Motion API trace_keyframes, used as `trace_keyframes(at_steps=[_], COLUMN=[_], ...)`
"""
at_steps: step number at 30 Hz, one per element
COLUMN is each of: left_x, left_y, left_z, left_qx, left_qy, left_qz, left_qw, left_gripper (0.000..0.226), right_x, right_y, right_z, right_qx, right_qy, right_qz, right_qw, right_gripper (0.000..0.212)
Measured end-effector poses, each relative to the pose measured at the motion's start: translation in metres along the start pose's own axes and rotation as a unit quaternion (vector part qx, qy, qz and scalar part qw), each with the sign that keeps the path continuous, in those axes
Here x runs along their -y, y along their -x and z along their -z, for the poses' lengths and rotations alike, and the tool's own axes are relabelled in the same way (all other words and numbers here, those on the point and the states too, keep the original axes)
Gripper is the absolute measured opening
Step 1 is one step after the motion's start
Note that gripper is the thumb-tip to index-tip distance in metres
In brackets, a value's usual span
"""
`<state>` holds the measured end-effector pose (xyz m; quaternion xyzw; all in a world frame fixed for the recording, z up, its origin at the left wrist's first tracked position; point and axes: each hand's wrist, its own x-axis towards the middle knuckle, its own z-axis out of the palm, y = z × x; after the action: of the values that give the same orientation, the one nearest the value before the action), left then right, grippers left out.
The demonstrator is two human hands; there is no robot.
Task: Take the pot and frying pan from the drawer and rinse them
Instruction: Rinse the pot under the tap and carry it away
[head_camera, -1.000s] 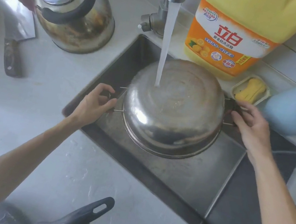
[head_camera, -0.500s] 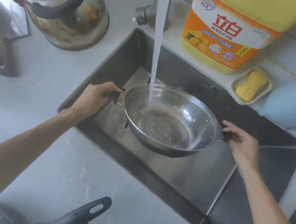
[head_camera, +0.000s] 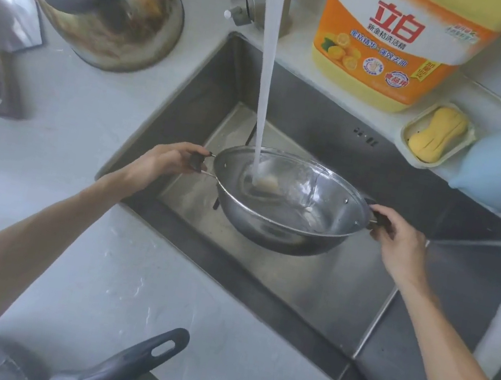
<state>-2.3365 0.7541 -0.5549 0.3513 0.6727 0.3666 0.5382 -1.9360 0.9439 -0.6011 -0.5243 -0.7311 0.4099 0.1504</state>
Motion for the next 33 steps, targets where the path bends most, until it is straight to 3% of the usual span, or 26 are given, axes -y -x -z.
trace_keyframes(at_steps=[2,6,9,17,25,29,31,33], left_x=[0.005,0.018,0.022,0.042,0.056,0.031,-0.001,-0.044], left_y=[-0.001,-0.011,-0.022,-0.047,-0.059,-0.057,-0.057,-0.055], left_z=[-0.005,-0.010,-0.006,-0.008,-0.016,-0.016,-0.012,-0.008], left_qx=[-0.008,-0.027,0.015,0.006,-0.033,-0.055,-0.141,-0.226], left_qy=[0.010,-0.102,-0.127,-0.260,-0.368,-0.422,-0.327,-0.126], left_qz=[0.026,0.047,0.063,0.075,0.105,0.122,0.042,-0.085], left_qw=[1.000,0.993,0.990,0.963,0.923,0.897,0.933,0.962], left_gripper=[0.025,0.020,0.020,0.026,0.027,0.037,0.034,0.027], right_x=[-0.007,-0.018,-0.021,-0.027,-0.030,-0.025,-0.025,-0.025], right_y=[0.001,0.003,0.008,0.008,0.013,0.011,0.010,0.008], right_z=[-0.005,-0.009,-0.013,-0.032,-0.047,-0.043,-0.043,-0.043], right_qx=[0.011,0.057,0.077,0.165,0.135,0.153,0.154,0.149], right_qy=[-0.020,-0.142,-0.204,-0.106,-0.100,-0.084,-0.085,-0.088], right_qz=[-0.022,-0.103,-0.130,-0.164,-0.167,-0.167,-0.172,-0.178], right_qw=[0.999,0.983,0.967,0.967,0.972,0.970,0.969,0.969], right_gripper=[0.045,0.050,0.036,0.045,0.045,0.044,0.044,0.045])
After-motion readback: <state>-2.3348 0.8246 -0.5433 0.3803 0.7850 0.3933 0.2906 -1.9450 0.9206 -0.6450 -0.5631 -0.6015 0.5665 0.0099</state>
